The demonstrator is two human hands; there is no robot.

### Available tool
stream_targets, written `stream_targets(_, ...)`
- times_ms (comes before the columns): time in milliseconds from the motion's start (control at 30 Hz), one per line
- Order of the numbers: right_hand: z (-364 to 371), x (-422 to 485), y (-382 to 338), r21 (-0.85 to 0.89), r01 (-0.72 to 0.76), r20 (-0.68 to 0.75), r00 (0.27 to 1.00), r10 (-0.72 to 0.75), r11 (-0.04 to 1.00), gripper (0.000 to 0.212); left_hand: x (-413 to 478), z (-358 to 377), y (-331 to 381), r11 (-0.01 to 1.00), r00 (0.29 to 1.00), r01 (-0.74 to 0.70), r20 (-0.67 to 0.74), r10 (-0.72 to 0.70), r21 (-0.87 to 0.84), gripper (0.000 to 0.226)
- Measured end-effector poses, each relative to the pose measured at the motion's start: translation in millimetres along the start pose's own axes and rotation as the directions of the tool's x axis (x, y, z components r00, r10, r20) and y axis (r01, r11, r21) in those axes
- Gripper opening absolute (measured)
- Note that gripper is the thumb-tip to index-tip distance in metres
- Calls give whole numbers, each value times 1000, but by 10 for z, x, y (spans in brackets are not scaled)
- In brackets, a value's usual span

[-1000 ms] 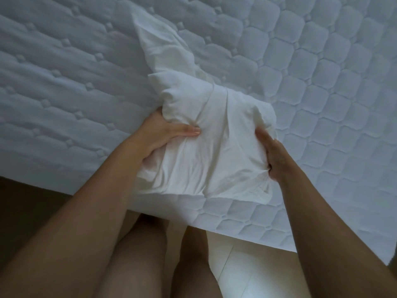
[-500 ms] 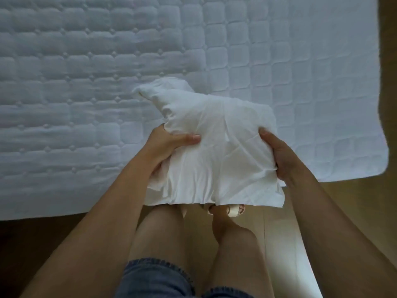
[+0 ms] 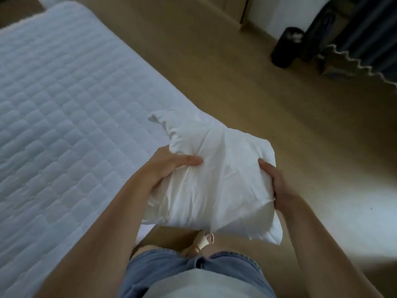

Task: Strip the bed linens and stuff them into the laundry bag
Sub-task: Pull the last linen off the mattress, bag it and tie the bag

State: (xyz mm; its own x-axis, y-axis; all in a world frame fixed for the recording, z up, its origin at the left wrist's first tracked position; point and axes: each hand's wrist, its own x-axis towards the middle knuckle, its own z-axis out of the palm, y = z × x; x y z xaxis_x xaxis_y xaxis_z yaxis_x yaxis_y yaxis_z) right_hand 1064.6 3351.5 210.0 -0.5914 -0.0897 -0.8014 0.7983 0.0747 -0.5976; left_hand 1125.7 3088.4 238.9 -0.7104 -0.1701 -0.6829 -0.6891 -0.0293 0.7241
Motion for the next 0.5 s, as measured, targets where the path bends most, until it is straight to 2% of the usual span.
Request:
stream_targets(100,-559,-99,-75,136,41,-93,995,-29,990,34,133,556,455,993,995,-33,98,22,110,52)
stream_targets(300,-1309,-14,-481,267,108,-223,974,-48,958,45,567,1391,1144,975,972,-71,232,20,212,68)
stream_targets(400,-1640,148,-735,303,125,-285,958,-35,945,48,875,1755,1466,974,953,-54,301,-15,219,57)
stream_targets(433,-1737,203,-838,319,138,-295,955,-40,937,47,974,1875,1590,973,944,-46,328,-32,227,55)
stream_targets(500,-1919,304,-1053,360,168,-316,947,-50,918,41,1216,2109,1866,970,921,-55,388,-43,237,65)
